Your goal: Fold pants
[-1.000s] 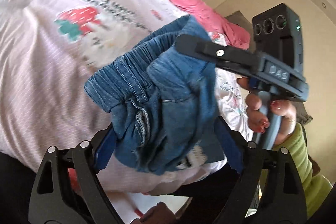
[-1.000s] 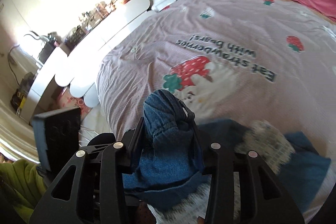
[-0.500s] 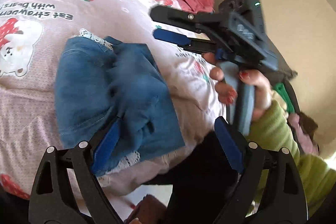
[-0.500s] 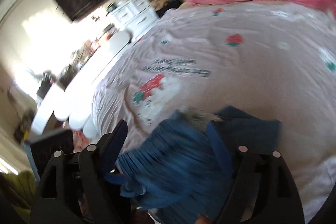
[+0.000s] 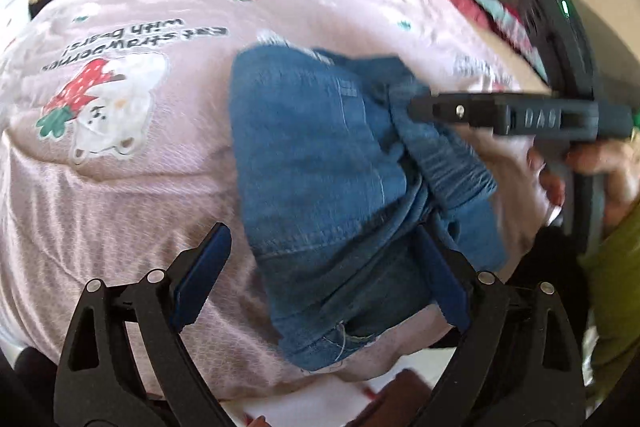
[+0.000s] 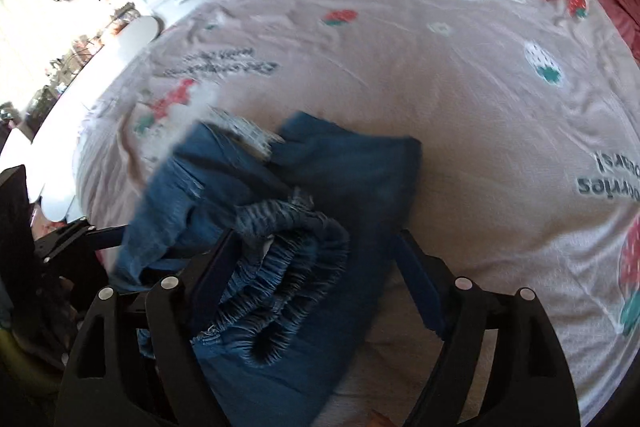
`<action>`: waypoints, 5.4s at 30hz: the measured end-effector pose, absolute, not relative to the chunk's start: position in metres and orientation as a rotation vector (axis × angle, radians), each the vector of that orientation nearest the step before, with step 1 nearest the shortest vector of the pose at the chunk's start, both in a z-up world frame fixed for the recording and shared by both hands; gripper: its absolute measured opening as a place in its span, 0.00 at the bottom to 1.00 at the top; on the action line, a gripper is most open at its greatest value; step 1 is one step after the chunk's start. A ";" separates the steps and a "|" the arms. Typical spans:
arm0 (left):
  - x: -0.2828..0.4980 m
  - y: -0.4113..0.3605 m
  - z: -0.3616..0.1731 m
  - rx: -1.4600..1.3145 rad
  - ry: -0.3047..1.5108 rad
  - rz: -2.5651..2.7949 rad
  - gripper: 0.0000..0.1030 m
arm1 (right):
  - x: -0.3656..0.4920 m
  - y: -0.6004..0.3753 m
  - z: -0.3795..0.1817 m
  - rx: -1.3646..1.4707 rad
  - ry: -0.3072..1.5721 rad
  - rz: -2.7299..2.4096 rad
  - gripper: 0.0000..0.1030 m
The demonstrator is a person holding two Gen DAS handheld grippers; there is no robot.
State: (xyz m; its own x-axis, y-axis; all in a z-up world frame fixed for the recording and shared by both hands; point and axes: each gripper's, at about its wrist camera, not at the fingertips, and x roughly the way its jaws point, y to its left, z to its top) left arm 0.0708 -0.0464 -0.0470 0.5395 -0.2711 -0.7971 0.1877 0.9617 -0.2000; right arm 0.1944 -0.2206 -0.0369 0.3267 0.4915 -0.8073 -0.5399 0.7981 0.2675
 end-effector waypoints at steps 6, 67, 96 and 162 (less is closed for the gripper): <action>0.063 -0.041 -0.038 -0.113 0.949 -0.279 0.83 | 0.191 -0.239 -0.038 0.037 1.024 0.682 0.81; 0.169 -0.021 -0.042 -0.198 1.033 -0.355 0.66 | 0.040 -0.104 -0.040 -0.583 0.663 0.969 0.25; 0.145 -0.028 -0.025 -0.162 0.956 -0.323 0.76 | 0.016 -0.171 -0.024 -0.332 0.778 0.989 0.34; 0.078 -0.012 -0.023 -0.199 0.919 -0.279 0.91 | 0.103 -0.288 -0.033 0.285 0.947 0.511 0.78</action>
